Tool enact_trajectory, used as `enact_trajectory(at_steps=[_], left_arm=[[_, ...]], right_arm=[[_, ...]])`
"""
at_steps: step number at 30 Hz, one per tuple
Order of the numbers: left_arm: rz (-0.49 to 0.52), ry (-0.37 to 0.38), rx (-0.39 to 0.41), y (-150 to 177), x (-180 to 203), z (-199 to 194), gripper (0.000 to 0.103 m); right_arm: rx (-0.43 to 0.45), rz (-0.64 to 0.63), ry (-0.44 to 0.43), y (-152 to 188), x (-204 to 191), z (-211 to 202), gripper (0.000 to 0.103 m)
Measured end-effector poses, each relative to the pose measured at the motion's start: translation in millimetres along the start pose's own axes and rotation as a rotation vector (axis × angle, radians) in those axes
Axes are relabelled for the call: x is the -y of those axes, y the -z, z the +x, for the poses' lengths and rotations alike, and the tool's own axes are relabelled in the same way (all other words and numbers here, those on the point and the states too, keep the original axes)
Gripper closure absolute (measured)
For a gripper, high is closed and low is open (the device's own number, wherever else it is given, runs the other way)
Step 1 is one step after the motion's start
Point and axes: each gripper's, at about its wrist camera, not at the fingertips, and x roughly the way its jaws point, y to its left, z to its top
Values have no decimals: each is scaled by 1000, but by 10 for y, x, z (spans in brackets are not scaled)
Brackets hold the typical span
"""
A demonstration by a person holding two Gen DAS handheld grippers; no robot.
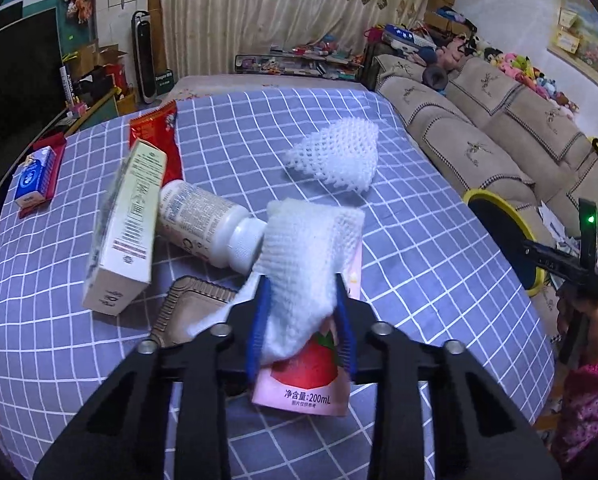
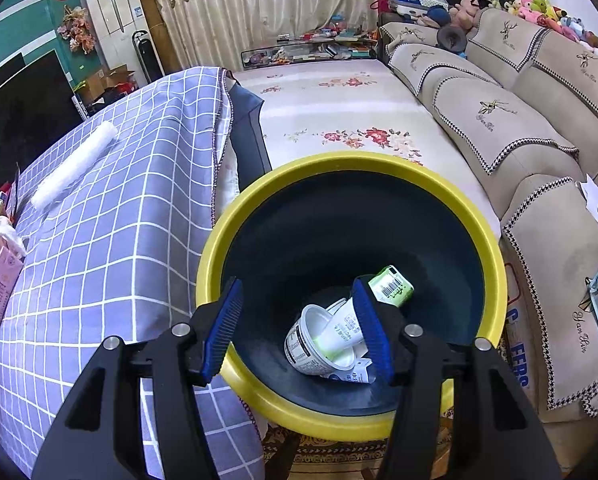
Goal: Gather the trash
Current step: 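Grasp the white knit cloth with the left gripper and lift it, then carry the white cloth into the bin and open the left gripper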
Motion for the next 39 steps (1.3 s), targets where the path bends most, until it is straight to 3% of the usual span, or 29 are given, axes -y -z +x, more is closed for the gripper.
enact_trajectory(at_steps=[3,7,13,19,28,35,39], left_arm=[[7,-29,46,-39,-11,-165,92],[42,-54,100,-103,55,-372,94],[92,-12,152,-290,290,-638,94],[203,79,171,-429,880,-654,94],[354,274,79,-594,2076,-28,94],[436,345,-52,-631,2948,691,93],[474,327,-99,-598,3279,1062,93]], right_arm=[[14,5,-3,3,5,-64,48],[36,14,-8,22,29,-172,48],[80,23,9,63,101,-409,48],[134,52,44,163,287,-712,46],[181,106,125,367,725,-1092,43],[182,173,163,536,1080,-1198,43],[169,198,170,604,1220,-1196,43]])
